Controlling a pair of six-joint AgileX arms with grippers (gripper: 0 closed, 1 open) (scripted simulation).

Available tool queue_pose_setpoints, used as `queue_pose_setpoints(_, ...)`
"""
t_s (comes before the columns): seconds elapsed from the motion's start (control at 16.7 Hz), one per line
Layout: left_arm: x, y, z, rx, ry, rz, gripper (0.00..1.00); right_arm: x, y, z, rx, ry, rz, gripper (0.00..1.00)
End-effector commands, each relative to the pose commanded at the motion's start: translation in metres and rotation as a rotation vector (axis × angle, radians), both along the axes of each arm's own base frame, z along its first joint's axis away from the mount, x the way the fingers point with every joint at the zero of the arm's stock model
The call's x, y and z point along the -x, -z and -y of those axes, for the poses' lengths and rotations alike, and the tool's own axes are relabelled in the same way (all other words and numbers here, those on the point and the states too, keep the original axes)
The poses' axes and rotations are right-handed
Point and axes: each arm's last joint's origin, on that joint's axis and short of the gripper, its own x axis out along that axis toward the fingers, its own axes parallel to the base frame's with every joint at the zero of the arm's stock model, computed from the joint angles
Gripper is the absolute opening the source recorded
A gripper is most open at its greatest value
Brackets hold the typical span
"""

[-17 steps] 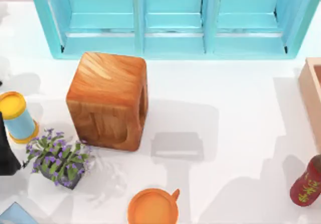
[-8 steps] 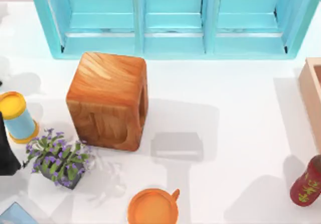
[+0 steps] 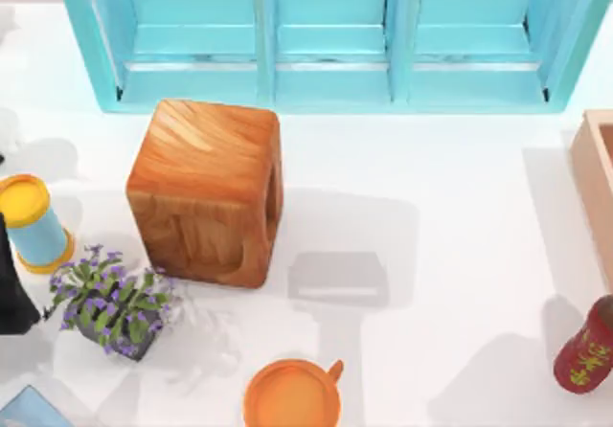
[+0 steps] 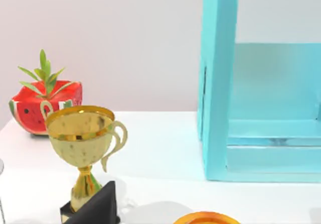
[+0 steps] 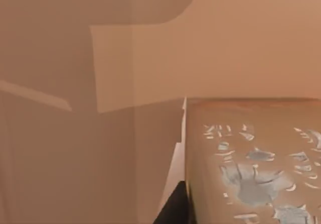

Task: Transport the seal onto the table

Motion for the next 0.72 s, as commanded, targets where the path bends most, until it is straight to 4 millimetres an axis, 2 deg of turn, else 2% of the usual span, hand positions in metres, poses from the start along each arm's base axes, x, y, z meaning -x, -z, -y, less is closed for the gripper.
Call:
queue_pose_setpoints(0.3,0.0,0.0,0.0,0.0,0.0,0.0,1.0,0.0,0.0,0.0,0.0,0.0,0.0,0.02)
queue_pose_setpoints(0.72,0.0,0.0,0.0,0.0,0.0,0.0,1.0,0.0,0.0,0.0,0.0,0.0,0.0,0.0)
